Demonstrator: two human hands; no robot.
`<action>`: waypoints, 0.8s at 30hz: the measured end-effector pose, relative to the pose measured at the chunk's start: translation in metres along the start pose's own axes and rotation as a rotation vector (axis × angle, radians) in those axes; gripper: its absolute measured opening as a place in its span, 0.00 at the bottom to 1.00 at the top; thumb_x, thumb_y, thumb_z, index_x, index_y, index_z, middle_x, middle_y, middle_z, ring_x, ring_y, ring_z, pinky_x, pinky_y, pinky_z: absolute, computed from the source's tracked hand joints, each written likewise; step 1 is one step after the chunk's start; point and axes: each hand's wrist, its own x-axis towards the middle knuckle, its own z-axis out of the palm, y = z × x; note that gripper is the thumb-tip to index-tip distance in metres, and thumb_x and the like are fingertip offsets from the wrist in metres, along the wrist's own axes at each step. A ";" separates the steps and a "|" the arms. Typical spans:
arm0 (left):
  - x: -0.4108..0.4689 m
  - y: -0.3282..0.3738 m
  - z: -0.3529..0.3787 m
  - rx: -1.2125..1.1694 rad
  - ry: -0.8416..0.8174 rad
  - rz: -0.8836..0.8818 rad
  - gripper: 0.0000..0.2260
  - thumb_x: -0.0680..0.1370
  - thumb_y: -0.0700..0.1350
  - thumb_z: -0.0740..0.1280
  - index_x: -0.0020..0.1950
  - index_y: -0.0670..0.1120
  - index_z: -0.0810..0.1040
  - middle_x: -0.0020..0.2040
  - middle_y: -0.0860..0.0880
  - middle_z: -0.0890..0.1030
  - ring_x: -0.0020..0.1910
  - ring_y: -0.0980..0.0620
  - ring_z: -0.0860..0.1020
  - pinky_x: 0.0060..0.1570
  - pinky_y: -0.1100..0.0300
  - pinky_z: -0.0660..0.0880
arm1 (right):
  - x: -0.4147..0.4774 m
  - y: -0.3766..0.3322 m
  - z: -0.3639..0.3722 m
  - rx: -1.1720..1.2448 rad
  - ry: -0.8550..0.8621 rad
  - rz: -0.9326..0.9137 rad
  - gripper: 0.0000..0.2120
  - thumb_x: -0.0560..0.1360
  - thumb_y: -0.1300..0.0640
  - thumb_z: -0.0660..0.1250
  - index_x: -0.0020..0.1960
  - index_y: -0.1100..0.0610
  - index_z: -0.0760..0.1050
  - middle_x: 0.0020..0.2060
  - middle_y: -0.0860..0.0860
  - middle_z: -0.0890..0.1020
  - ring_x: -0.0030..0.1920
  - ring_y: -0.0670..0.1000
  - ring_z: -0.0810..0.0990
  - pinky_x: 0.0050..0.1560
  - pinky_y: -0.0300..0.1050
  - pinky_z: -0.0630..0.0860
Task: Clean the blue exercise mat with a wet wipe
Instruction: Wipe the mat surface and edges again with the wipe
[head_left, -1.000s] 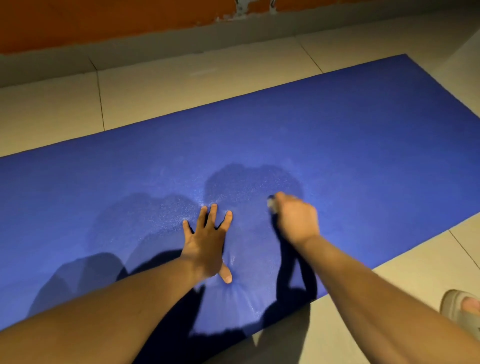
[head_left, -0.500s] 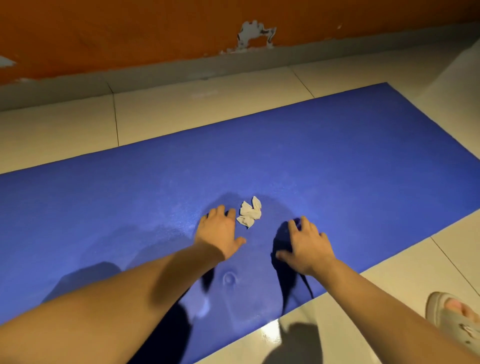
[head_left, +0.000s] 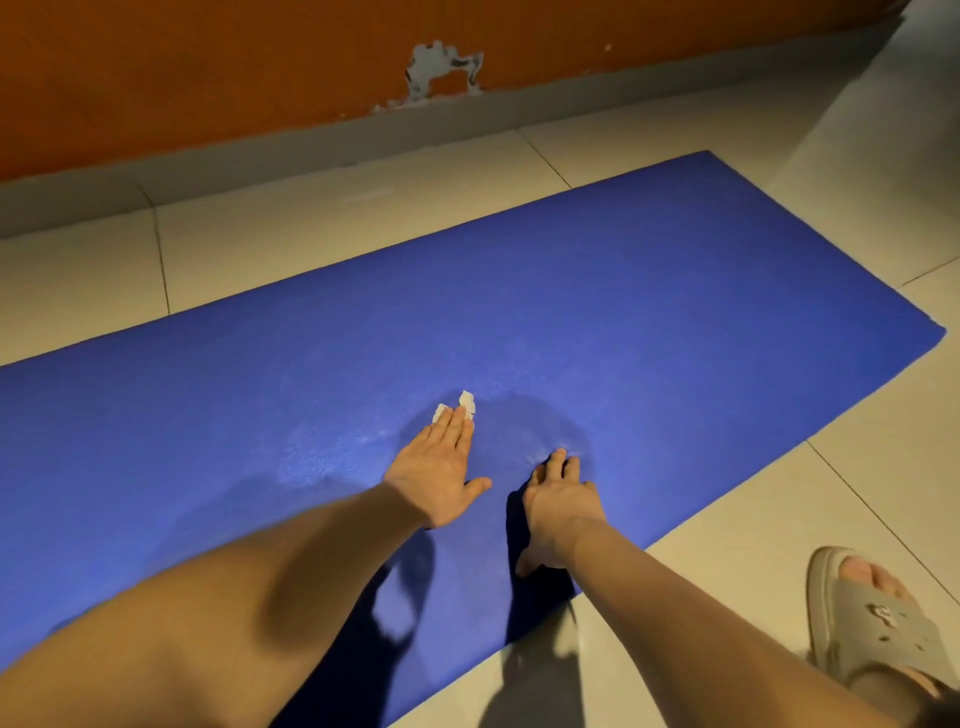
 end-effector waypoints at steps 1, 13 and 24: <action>-0.004 -0.005 -0.002 0.010 0.003 0.024 0.41 0.84 0.65 0.51 0.81 0.41 0.33 0.80 0.47 0.28 0.82 0.44 0.37 0.81 0.52 0.45 | 0.000 0.000 0.000 -0.001 -0.001 0.001 0.63 0.65 0.32 0.76 0.81 0.64 0.46 0.79 0.67 0.44 0.79 0.69 0.47 0.71 0.60 0.68; -0.125 -0.051 0.032 -0.228 0.244 -0.171 0.48 0.80 0.69 0.59 0.80 0.50 0.28 0.81 0.58 0.31 0.82 0.49 0.35 0.81 0.52 0.45 | -0.003 0.002 0.005 0.029 0.021 0.009 0.63 0.66 0.31 0.75 0.81 0.65 0.45 0.79 0.68 0.44 0.79 0.71 0.47 0.72 0.61 0.66; 0.015 0.023 0.017 -0.178 0.093 0.108 0.45 0.82 0.66 0.56 0.81 0.42 0.31 0.81 0.50 0.29 0.81 0.43 0.33 0.81 0.48 0.43 | 0.002 -0.001 0.001 -0.001 -0.018 0.015 0.61 0.66 0.35 0.77 0.82 0.61 0.47 0.78 0.70 0.44 0.78 0.73 0.47 0.70 0.65 0.67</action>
